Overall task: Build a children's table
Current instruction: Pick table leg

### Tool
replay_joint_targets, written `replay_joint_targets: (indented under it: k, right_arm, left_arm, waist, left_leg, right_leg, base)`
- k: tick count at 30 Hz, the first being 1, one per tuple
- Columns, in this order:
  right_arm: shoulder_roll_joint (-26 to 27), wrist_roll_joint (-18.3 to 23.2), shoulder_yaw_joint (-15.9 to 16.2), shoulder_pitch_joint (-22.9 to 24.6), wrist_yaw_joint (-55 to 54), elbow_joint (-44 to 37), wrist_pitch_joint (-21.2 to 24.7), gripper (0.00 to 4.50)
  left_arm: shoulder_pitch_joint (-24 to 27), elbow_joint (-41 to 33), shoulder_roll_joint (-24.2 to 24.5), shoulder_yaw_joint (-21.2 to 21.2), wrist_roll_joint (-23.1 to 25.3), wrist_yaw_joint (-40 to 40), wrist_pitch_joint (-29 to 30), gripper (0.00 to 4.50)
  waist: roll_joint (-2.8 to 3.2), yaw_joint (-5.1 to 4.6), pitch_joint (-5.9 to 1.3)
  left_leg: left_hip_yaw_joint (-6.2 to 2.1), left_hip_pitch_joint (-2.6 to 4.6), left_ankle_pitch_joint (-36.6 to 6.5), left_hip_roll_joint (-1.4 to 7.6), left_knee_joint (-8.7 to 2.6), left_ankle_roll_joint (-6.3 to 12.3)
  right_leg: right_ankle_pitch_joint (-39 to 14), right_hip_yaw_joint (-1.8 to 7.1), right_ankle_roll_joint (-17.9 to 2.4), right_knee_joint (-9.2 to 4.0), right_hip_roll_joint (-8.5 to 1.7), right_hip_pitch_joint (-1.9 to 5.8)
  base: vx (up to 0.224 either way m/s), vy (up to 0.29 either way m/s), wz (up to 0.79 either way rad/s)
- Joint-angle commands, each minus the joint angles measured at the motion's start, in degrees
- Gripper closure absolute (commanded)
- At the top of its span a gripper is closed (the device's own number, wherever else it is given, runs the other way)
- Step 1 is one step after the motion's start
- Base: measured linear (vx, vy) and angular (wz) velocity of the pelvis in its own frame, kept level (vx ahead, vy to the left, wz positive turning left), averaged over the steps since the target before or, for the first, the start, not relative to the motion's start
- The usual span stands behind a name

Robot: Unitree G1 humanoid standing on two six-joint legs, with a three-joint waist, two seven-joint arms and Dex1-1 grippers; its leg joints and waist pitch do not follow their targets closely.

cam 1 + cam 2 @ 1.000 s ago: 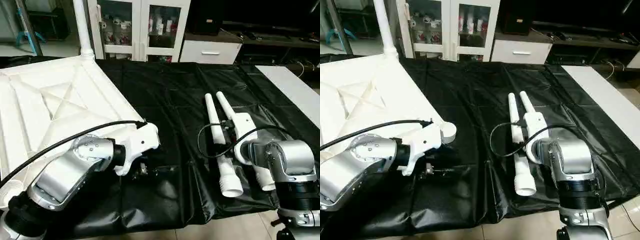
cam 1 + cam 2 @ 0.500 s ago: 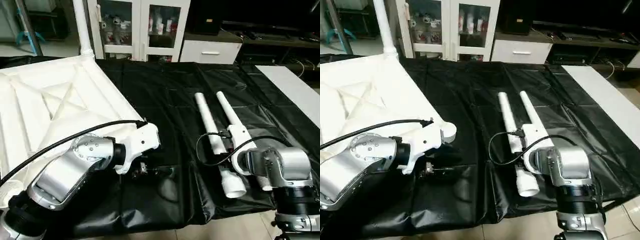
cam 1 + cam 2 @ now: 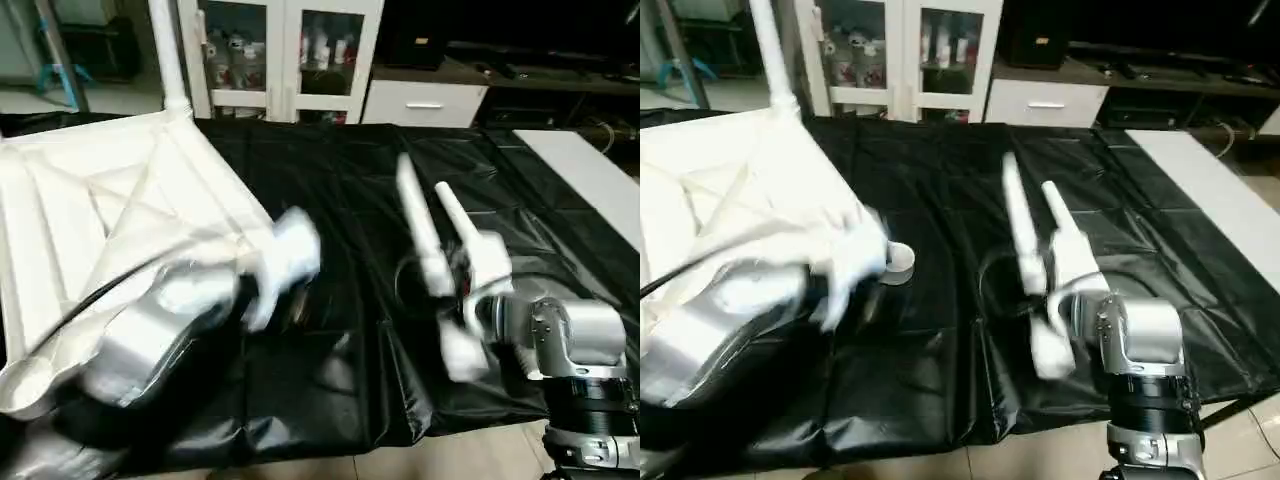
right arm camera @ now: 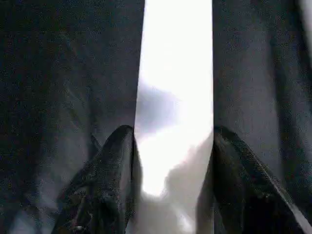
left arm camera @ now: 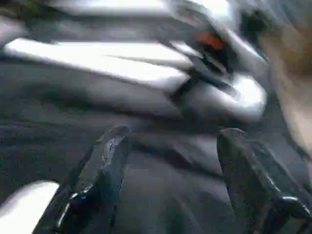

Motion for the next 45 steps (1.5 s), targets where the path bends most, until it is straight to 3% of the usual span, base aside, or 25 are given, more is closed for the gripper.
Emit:
replay_joint_targets:
  k: [1,2,3,5,6,7,8,10,13,14,15,20,28,29,30,34,35,37,39,45]
  right_arm:
    - [0.3,2.5,-0.3,-1.9,2.9,-5.3,-6.2,2.65]
    - [0.5,3.1,0.3,-2.1,4.6,-6.9,-8.3,2.65]
    - [0.7,4.1,1.6,-2.2,7.3,-9.1,-10.6,2.65]
    - [0.8,5.0,3.5,-2.1,10.3,-11.6,-13.2,2.65]
    - [0.7,5.1,4.9,-1.8,11.8,-12.7,-15.2,2.65]
    - [0.6,5.3,5.9,-1.6,12.9,-13.1,-16.9,2.65]
    - [0.7,5.4,6.8,-1.3,13.9,-13.6,-18.4,2.65]
    - [0.7,5.6,7.9,-0.9,15.5,-13.9,-21.0,2.65]
    - [0.4,5.8,8.5,-0.7,16.5,-14.2,-21.7,2.65]
    - [-0.9,6.0,10.4,0.1,19.1,-15.0,-22.4,2.66]
    - [-1.5,6.0,11.1,0.4,20.0,-15.3,-22.6,2.66]
    - [-2.7,5.7,13.6,1.0,22.2,-14.9,-24.2,2.66]
    - [-2.5,5.2,14.1,1.2,22.3,-13.6,-26.5,2.66]
    - [-2.4,5.1,14.1,1.2,22.1,-13.6,-26.7,2.66]
    - [-2.4,5.1,14.1,1.2,22.0,-13.5,-26.9,2.66]
    - [-2.6,4.9,14.1,1.3,21.7,-13.4,-27.4,2.66]
    - [-2.6,4.9,13.8,1.5,21.3,-13.0,-27.7,2.66]
    - [-2.7,4.8,13.8,1.5,21.1,-13.0,-27.8,2.66]
    - [-2.4,4.7,13.8,1.2,20.9,-12.3,-28.1,2.66]
    - [-2.3,4.7,13.8,0.9,20.7,-12.0,-28.3,2.66]
  left_arm:
    - [-2.8,2.3,-2.5,4.5,-1.6,6.3,1.0,1.37]
    - [-4.1,3.8,-4.9,6.9,-2.9,8.9,2.0,1.09]
    - [-5.3,4.4,-7.7,9.9,-6.5,10.3,4.3,1.02]
    - [-6.1,3.9,-10.7,12.9,-11.9,10.2,7.6,1.02]
    - [-6.4,3.5,-12.1,13.8,-14.4,9.8,9.2,0.97]
    - [-6.6,3.4,-13.1,14.3,-15.4,9.7,9.9,0.83]
    - [-6.8,3.3,-14.2,14.8,-16.5,9.8,10.7,0.59]
    - [-7.5,3.8,-15.9,16.1,-18.2,10.4,12.8,0.6]
    - [-7.9,4.4,-16.7,17.1,-19.6,10.9,14.1,0.36]
    - [-8.6,5.2,-18.4,19.5,-22.3,12.5,15.5,0.22]
    - [-8.9,5.6,-19.1,20.5,-23.4,13.3,16.2,0.17]
    - [-9.8,4.2,-20.6,23.8,-30.1,13.2,18.5,0.0]
    - [-9.2,4.3,-20.3,23.0,-27.1,16.4,19.0,0.0]
    - [-9.2,4.5,-20.5,23.3,-27.2,17.2,19.0,0.0]
    - [-9.1,4.7,-20.4,23.3,-27.0,17.8,19.0,0.35]
    - [-9.0,5.2,-20.1,23.3,-26.7,18.8,18.9,0.41]
    - [-9.3,5.7,-20.3,23.7,-26.5,19.7,18.7,0.72]
    - [-9.3,5.8,-20.4,23.9,-26.3,20.3,18.7,0.79]
    - [-9.5,6.0,-20.5,24.6,-26.6,21.7,18.5,0.79]
    - [-9.4,5.9,-20.4,25.1,-27.0,22.6,17.9,1.34]
  waist:
    - [0.75,0.21,-3.83]
    - [0.8,0.29,-3.89]
    - [0.67,0.01,-3.73]
    - [0.54,-0.04,-3.79]
    - [0.79,0.13,-3.83]
    - [0.66,0.01,-3.94]
    - [1.04,0.15,-4.02]
    - [0.85,0.1,-4.05]
    - [0.63,0.39,-3.94]
    - [-0.67,0.34,-3.87]
    - [0.2,0.94,-3.88]
    - [-0.35,1.31,-3.79]
    - [-0.52,1.52,-3.69]
    - [-0.19,1.45,-3.65]
    - [-0.3,1.42,-3.66]
    - [-0.36,1.43,-3.74]
    - [-0.53,1.46,-3.73]
    - [-0.74,1.46,-3.74]
    - [-0.57,1.48,-3.77]
    - [-0.64,1.52,-3.75]
  left_leg:
    - [0.05,0.58,-15.3,0.42,-3.72,-4.29]
    - [-0.09,0.46,-14.6,0.44,-3.8,-4.06]
    - [-0.05,0.02,-14.0,0.32,-3.89,-3.8]
    - [0.07,-0.09,-12.5,0.36,-3.66,-3.19]
    - [0.08,-0.02,-11.6,0.32,-3.65,-2.81]
    - [0.18,0.01,-11.2,0.4,-3.55,-2.68]
    - [0.12,0.11,-10.4,0.44,-3.53,-2.42]
    - [0.14,-0.01,-9.8,0.48,-3.56,-1.94]
    - [0.23,-0.08,-9.7,0.52,-3.47,-1.72]
    - [0.39,-0.21,-10.0,0.46,-3.42,-1.35]
    - [0.26,0.08,-10.1,0.56,-3.41,-1.56]
    - [0.18,-0.11,-10.4,0.57,-3.49,-1.76]
    - [0.08,-0.05,-11.6,0.67,-3.66,-2.05]
    - [0.06,-0.04,-12.1,0.67,-3.71,-2.28]
    - [0.04,-0.1,-12.3,0.63,-3.71,-2.36]
    - [0.02,-0.14,-11.4,0.59,-3.65,-2.38]
    - [0.03,-0.14,-11.2,0.6,-3.65,-2.34]
    - [0.05,-0.18,-11.0,0.58,-3.61,-2.31]
    - [0.05,-0.15,-10.8,0.57,-3.58,-2.35]
    - [0.03,-0.2,-10.7,0.57,-3.6,-2.26]
  right_leg:
    - [-16.7,1.96,-5.2,-5.1,-2.38,2.62]
    - [-16.5,1.92,-5.0,-4.93,-2.45,2.75]
    - [-16.3,1.97,-4.8,-4.91,-2.26,2.91]
    - [-15.1,1.97,-5.5,-4.69,-2.34,2.96]
    - [-13.8,1.95,-5.9,-4.75,-2.14,2.79]
    - [-12.5,2.01,-6.4,-4.55,-2.12,2.79]
    - [-10.3,1.97,-7.1,-4.4,-1.99,2.71]
    - [-8.2,1.95,-7.8,-4.25,-1.87,2.9]
    - [-8.0,1.91,-8.0,-4.11,-1.89,2.9]
    - [-9.2,1.89,-7.4,-4.44,-1.87,2.95]
    - [-10.1,1.94,-7.1,-4.37,-2.09,2.92]
    - [-10.3,1.95,-6.1,-4.47,-2.18,2.88]
    - [-12.7,1.96,-4.4,-4.75,-2.19,2.75]
    - [-12.5,1.98,-4.5,-4.84,-2.18,2.69]
    - [-12.5,1.94,-4.5,-4.82,-2.16,2.76]
    - [-11.5,1.95,-4.3,-4.73,-2.1,2.84]
    - [-11.3,1.92,-4.5,-4.65,-2.11,2.85]
    - [-11.3,1.92,-4.4,-4.67,-2.11,2.88]
    - [-11.2,1.92,-4.4,-4.64,-2.14,2.87]
    - [-11.1,1.92,-4.3,-4.63,-2.15,2.88]
  base:
    - [0.0,0.0,0.0]
    - [0.0,0.0,0.0]
    - [0.0,0.0,0.0]
    - [0.0,0.0,0.0]
    - [0.0,0.0,0.0]
    - [0.0,0.0,0.0]
    - [0.0,0.0,0.0]
    - [0.0,0.0,0.0]
    - [0.0,0.0,0.0]
    - [0.0,0.0,0.0]
    - [0.0,0.0,0.0]
    - [0.0,0.0,0.0]
    - [0.0,0.0,0.0]
    - [0.0,0.0,0.0]
    - [0.0,0.0,0.0]
    - [0.0,0.0,0.0]
    - [0.0,0.0,0.0]
    - [0.0,0.0,0.0]
    - [0.0,0.0,0.0]
    - [0.0,0.0,0.0]
